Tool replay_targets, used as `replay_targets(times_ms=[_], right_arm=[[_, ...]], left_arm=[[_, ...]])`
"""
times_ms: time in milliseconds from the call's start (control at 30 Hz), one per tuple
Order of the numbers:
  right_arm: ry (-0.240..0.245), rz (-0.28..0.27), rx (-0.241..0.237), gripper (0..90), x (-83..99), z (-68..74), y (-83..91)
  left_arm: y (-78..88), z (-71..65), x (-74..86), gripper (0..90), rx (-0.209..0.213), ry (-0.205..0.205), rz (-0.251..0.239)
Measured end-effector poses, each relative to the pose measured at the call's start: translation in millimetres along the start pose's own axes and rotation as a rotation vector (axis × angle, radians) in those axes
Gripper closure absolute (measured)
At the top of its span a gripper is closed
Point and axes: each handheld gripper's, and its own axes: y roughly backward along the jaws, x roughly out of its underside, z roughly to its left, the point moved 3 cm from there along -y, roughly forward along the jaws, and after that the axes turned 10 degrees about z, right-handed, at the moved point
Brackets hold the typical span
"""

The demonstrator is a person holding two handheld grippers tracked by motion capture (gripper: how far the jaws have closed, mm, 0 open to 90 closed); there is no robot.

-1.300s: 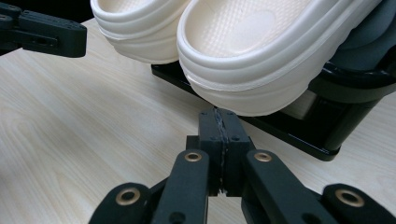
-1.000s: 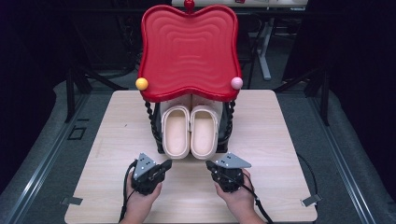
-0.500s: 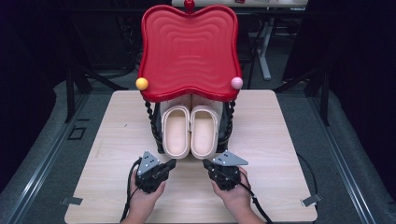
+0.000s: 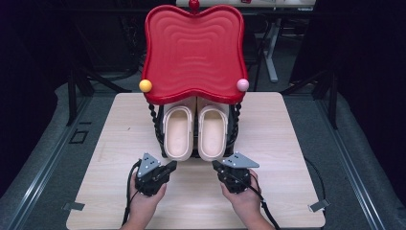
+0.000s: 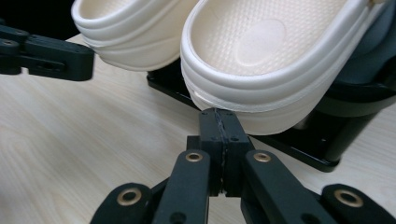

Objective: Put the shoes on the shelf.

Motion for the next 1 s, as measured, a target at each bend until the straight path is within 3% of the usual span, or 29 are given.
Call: replay_targets(times_ms=[267,533,1000], right_arm=[[-0.018,-0.005,0.046,90.0,-9.7,-14.5,2.1],[-0.006,-0.002,0.087,90.0,-19.9,-22.5,-1.3],[-0.019,-0.001,0.106,90.0,-36.2,-28.9,-20.1]], left_arm=[[-2.2,8.2,-10.1,89.8,-0.013,0.015,-0.014],[-12.0,15.5,-22.1,89.7,-0.029,0.042,-0.021],[-26.3,25.5,-44.5,89.7,-0.066,0.038,-0.013]])
